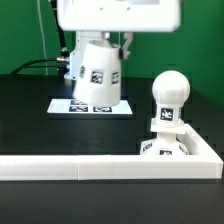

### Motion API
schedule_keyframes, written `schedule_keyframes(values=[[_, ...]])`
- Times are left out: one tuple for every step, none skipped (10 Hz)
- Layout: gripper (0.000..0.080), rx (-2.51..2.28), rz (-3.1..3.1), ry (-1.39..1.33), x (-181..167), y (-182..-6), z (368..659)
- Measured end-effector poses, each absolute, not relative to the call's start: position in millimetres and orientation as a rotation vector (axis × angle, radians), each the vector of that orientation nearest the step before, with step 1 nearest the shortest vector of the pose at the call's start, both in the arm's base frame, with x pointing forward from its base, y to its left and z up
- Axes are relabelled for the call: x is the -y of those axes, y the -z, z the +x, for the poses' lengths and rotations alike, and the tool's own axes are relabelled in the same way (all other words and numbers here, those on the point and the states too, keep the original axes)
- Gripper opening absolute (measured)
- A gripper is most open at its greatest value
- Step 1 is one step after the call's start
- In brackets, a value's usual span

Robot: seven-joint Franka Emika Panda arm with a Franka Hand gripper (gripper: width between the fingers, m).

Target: Assemble lamp

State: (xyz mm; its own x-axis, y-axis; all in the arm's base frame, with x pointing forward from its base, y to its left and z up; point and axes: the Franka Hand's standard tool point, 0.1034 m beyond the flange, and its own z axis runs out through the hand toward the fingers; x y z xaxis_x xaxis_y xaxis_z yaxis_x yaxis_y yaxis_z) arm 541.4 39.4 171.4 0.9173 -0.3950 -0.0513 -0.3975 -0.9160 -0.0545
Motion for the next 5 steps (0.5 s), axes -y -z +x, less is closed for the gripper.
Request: schedule_keyframes(values=[[0.0044, -0.663, -2.994, -0.072, -59, -188.4, 551], [0.0044, -0.65, -2.99, -0.066, -68, -203.4, 561], [0.0044, -0.654, -2.984, -0.076, -76, -217.6, 568], [0.0044, -0.645, -2.982, -0.076, -79, -228.2, 574], [0.0044, -0.644, -2.979, -0.086, -81, -237.8, 578]])
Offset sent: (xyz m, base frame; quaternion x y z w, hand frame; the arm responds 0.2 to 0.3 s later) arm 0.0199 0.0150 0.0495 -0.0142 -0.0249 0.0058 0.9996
